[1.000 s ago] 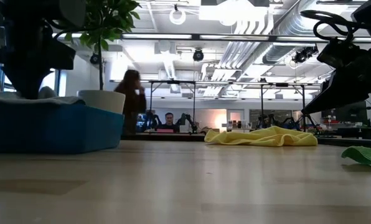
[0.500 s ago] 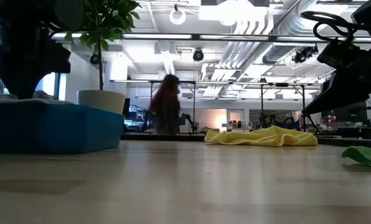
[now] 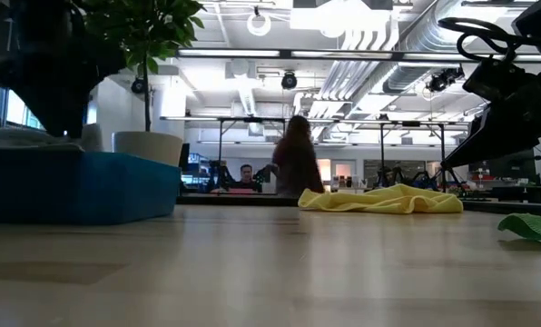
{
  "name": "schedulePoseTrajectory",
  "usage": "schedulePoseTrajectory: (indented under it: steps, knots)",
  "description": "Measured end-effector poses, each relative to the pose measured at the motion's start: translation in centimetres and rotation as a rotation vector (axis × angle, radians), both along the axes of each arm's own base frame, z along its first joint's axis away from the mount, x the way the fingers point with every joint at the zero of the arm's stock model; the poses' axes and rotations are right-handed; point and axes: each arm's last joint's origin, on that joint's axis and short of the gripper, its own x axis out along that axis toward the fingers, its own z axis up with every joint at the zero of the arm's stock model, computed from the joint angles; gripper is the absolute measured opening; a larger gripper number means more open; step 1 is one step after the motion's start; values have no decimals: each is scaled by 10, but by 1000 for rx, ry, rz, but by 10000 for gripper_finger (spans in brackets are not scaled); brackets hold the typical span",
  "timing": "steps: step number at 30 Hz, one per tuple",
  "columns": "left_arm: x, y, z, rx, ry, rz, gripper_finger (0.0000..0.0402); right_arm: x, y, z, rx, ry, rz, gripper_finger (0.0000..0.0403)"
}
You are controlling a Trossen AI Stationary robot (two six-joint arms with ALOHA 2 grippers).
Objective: Fold microfiber towels
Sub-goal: Stack the gray microfiber towel on top of the blue microfiber towel in the blue bin
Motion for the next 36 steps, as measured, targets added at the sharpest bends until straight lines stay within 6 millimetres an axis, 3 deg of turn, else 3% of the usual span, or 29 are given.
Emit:
schedulePoseTrajectory:
  steps: [10,15,19,28,36]
  knots:
    - [-20,3,1,188,145,158,147,-1,0,-2,-6,19,0,170]
    - [-16,2,7,180,104,185,147,-2,-1,-2,-8,26,0,170]
    - [0,-3,10,160,-19,73,147,-2,-1,-2,-9,28,0,170]
    - [16,-15,-28,79,85,-8,147,-2,-1,-2,-10,30,0,170]
    - [22,-18,-39,83,128,-34,147,-2,-1,-2,-10,31,0,170]
